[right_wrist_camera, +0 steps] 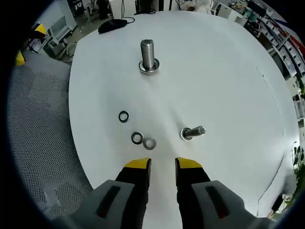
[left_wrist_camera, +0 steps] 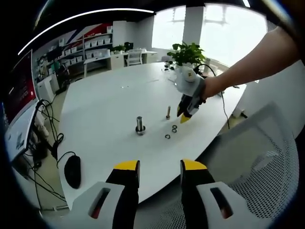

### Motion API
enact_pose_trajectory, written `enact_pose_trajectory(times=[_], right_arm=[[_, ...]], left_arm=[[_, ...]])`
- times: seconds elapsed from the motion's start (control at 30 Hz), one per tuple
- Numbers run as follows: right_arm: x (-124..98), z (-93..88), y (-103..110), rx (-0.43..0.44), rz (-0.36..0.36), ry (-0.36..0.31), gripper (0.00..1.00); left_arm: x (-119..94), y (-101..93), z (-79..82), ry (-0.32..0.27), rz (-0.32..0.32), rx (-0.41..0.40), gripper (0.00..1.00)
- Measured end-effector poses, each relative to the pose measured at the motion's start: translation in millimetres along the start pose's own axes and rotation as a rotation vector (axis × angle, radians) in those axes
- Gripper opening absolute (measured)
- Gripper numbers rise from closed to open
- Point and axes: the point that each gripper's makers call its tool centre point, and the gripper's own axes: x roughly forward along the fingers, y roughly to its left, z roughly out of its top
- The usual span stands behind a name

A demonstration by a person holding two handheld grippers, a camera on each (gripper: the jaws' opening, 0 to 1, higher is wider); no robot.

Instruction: Place the washer onto the threaded stud by aligning its center hole with the stud, sliding it down to the base, and recovering from edge contact or off-axis alignment until the washer reaches the visible bottom stop.

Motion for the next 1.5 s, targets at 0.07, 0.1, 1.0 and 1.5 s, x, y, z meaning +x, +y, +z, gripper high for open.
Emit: enact_pose_trajectory(times=[0.07,0.1,1.0,1.5], right_arm=[[0.5,4.9,3.1,-0.011,0.002,0.005,0.23],[-0.5,7.9,4.1,-0.012,0.002,0.004,0.23],[11.1,12.2,1.7,0.005,0.002,0.023,0.21],[17.8,17.8,3.1,0.008,0.016,0.012,0.19]], left_arm=[[0.2,0.3,0.1,-0.002,-0.001,0.000,0.32],[0.2,0.4,0.2,-0.003,-0.001,-0.001,0.32],[1.0,3.9,-4.8,0.014,0.014,0.007,0.32],[1.1,3.5,-6.4,0.023,0.008,0.004,0.31]])
